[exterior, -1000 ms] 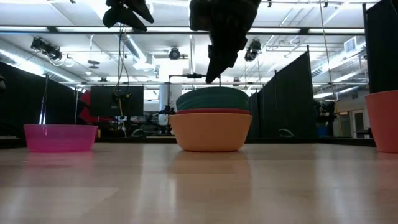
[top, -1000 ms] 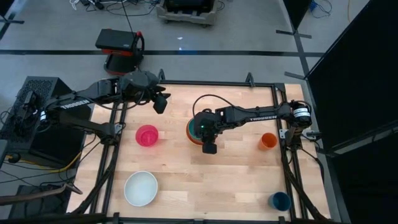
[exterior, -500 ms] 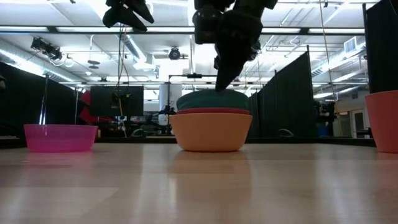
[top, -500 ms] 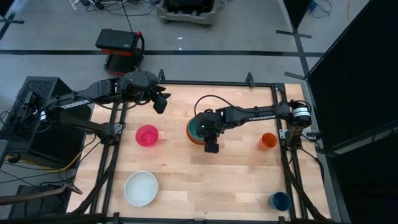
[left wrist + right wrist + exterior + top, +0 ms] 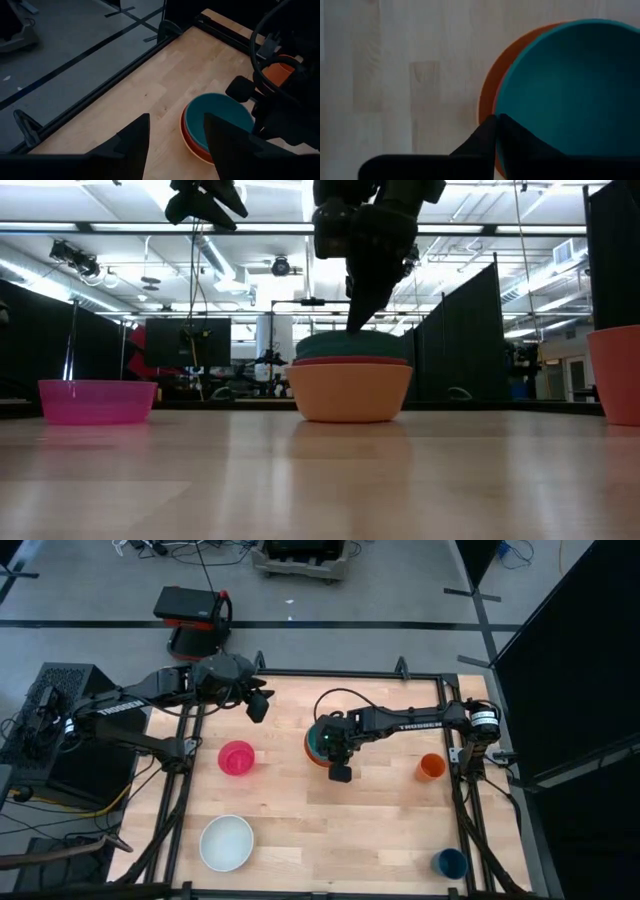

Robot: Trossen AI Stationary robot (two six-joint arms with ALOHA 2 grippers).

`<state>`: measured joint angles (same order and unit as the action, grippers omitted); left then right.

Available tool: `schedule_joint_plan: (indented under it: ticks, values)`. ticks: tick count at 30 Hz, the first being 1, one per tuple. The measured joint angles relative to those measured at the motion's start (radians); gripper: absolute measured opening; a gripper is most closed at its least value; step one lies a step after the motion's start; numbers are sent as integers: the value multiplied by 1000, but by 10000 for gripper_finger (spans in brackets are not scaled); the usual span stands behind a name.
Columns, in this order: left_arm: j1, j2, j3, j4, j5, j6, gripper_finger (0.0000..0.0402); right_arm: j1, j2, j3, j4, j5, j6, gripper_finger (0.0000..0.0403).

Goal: Nest bowls inside each other
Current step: Stack the blue bowl on top of the orange bowl

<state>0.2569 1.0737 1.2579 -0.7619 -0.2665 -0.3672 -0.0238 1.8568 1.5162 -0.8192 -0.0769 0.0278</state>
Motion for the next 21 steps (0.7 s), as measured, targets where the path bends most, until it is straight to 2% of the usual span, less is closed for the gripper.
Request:
schedule_joint_plan:
  ticks: [21]
  values:
    - [0,0,0,0,0,0,173,17,36,0,22,-19,44,0]
